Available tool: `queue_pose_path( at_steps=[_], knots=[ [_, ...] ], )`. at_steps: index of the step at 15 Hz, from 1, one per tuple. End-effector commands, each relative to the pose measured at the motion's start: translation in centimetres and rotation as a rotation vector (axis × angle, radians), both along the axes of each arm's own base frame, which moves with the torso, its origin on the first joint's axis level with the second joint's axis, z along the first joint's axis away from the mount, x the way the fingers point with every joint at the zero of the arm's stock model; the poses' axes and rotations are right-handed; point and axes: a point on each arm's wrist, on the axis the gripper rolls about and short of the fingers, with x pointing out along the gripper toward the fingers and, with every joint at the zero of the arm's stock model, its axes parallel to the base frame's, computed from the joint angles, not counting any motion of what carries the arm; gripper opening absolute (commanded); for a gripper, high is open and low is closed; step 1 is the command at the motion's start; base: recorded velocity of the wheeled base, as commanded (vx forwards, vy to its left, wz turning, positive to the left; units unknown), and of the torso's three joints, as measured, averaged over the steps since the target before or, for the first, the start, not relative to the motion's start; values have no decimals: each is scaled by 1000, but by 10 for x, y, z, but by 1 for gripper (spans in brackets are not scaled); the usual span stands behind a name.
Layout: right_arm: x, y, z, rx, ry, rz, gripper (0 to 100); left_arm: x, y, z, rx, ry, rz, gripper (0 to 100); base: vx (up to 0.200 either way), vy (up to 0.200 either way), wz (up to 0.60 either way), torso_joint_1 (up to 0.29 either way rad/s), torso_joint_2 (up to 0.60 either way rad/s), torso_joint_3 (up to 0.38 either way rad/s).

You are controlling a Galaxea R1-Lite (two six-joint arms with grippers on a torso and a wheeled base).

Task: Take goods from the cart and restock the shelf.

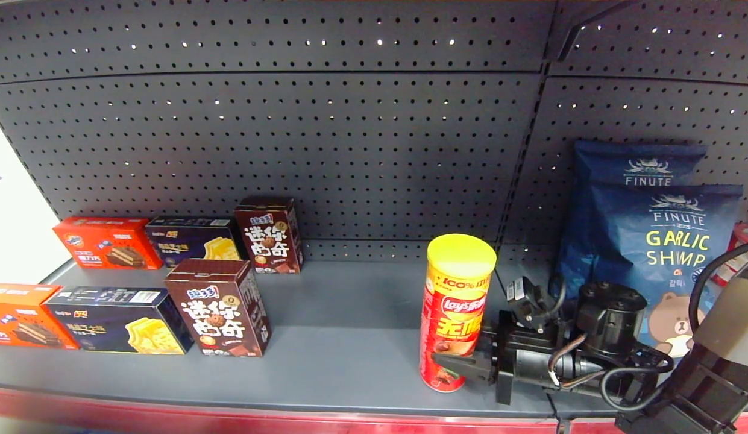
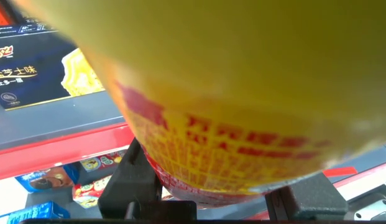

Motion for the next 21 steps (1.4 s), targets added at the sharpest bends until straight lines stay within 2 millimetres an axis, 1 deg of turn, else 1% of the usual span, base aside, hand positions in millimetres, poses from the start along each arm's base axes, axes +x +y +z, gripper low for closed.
queue_pose_path(
  at_steps=[1,5,7,9,10,11,13,14,16,17,18,20,21],
  knots=[
    [-1,0,0,-1,0,3,100,0,0,0,0,-1,0,0,0,0,0,0,0,0],
    [-6,-3,2,5,-10,0,100,-3,0,0,0,-26,-1,0,0,0,0,0,0,0],
    [-14,-8,5,3,-8,-2,100,-5,0,-1,1,-35,-1,0,0,0,0,0,0,0],
    [-28,-18,10,1,-5,-14,100,-5,0,0,0,-36,-4,0,0,0,0,0,0,0],
    [-30,-22,11,-1,-1,-22,100,-5,0,0,0,-36,-6,0,0,0,0,0,0,0],
    [-39,-35,16,-1,-10,-54,100,-5,0,-1,0,-36,-9,0,0,0,0,0,0,0],
    [-50,-49,23,1,-28,-85,100,-5,0,0,0,-38,-12,0,0,0,0,0,0,0],
    [-63,-61,30,9,-46,-111,100,-5,-1,1,-1,-46,-21,0,0,0,0,0,0,0],
    [-89,-78,39,23,-78,-145,100,-7,-1,9,2,-75,-24,0,0,0,0,0,0,0],
    [-105,-89,45,37,-109,-171,100,-9,-1,18,4,-103,-21,0,0,0,0,0,0,0],
    [-116,-98,55,50,-145,-208,100,-12,-1,29,11,-138,-20,0,0,0,0,0,0,0],
    [-134,-111,73,58,-174,-260,100,-16,-1,51,40,-201,-12,0,0,0,0,0,0,0],
    [-136,-113,77,57,-174,-271,100,-15,-1,55,46,-207,-12,0,0,0,0,0,0,0]
  ],
)
